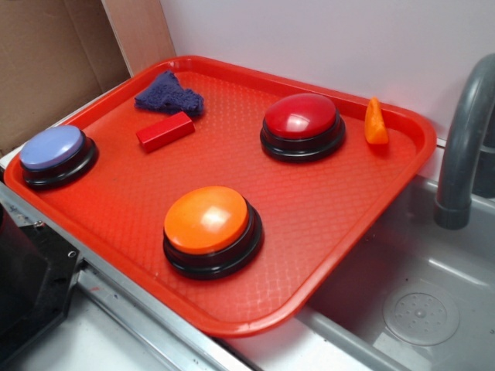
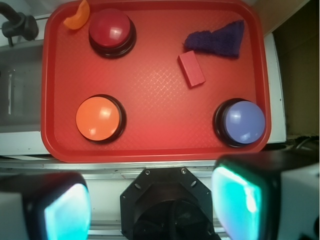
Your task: Push the orange button.
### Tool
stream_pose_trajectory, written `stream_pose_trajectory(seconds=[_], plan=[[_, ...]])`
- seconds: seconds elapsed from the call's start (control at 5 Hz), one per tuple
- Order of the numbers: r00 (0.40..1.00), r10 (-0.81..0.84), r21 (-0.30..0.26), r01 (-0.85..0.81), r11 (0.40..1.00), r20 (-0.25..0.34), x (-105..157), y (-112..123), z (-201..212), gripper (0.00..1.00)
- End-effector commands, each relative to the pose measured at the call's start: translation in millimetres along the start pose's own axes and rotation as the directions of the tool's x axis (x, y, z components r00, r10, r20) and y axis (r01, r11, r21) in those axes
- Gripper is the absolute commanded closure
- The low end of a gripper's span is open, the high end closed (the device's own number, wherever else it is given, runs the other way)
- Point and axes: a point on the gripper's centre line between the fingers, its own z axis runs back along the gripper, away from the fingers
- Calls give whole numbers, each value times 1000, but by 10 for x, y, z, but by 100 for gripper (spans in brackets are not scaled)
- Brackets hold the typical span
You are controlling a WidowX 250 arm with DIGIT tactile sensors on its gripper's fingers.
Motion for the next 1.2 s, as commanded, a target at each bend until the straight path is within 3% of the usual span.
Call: stream_pose_trajectory(seconds=[0.0, 0.2, 0.4, 0.6, 0.8, 1.0], plan=[[1000, 0, 0, 0, 1000, 0, 0, 0, 0, 0], [973, -230, 5, 230, 973, 19, 365, -404, -384, 0], [883, -470, 49, 469, 882, 11, 545, -966, -815, 0], [778, -629, 12, 629, 778, 10, 245, -1094, -1000, 0], [750, -654, 54, 661, 749, -97, 32, -930, -1082, 0], [750, -654, 54, 661, 749, -97, 32, -930, -1082, 0]])
